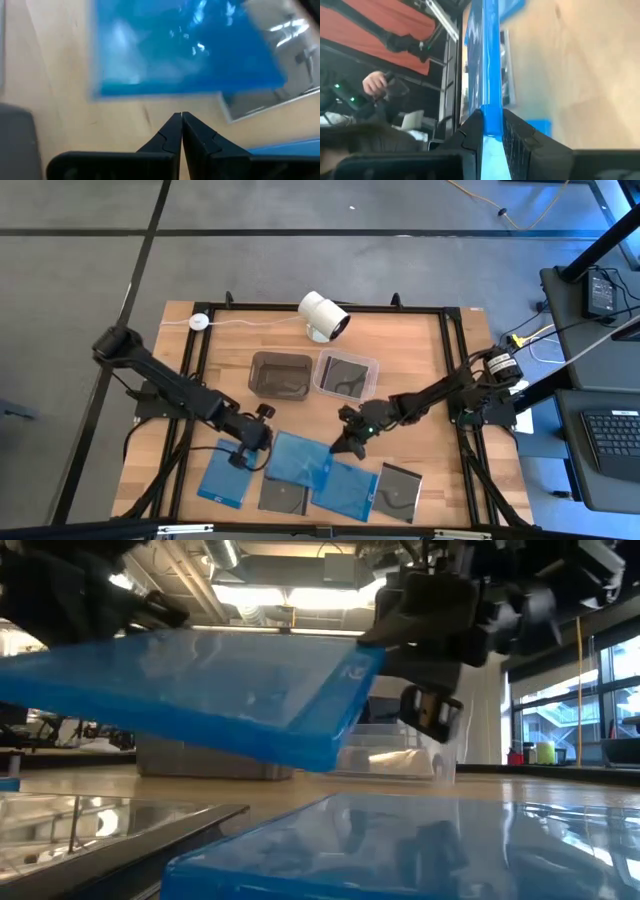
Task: Pick & place jewel cases by type
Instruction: Put the middle blue cd case into the black bin
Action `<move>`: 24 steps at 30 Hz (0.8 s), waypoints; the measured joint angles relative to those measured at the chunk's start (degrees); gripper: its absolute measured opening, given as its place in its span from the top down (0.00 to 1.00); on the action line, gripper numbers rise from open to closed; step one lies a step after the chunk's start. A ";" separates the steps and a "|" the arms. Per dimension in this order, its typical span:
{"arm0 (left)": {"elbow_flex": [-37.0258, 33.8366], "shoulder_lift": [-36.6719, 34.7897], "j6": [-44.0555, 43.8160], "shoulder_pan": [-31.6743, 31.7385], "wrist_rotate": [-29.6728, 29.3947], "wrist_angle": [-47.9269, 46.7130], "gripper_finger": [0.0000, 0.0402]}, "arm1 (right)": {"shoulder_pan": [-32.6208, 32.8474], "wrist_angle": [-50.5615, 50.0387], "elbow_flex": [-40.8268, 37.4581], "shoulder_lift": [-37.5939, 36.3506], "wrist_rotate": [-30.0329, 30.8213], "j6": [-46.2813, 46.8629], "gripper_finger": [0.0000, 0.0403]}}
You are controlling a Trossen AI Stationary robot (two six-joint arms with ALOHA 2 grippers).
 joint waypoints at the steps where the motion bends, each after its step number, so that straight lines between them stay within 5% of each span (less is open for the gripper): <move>1: -0.02 -0.66 -0.90 -0.72 0.02 -0.75 0.97 | -0.72 -0.46 -0.02 -0.60 -0.30 -0.82 0.85; 11: -0.04 -6.38 -17.80 -9.12 -0.89 -7.16 0.97 | -7.91 -2.23 0.00 -9.58 -0.35 -12.80 0.85; 17: -0.02 -6.08 -19.74 -12.53 -2.03 -3.92 0.97 | -13.23 -2.68 0.50 -13.91 7.16 -26.18 0.85; 24: -0.04 -6.06 -19.77 -13.48 -7.74 -3.76 0.97 | -19.63 -23.29 10.67 -12.72 8.72 -39.00 0.85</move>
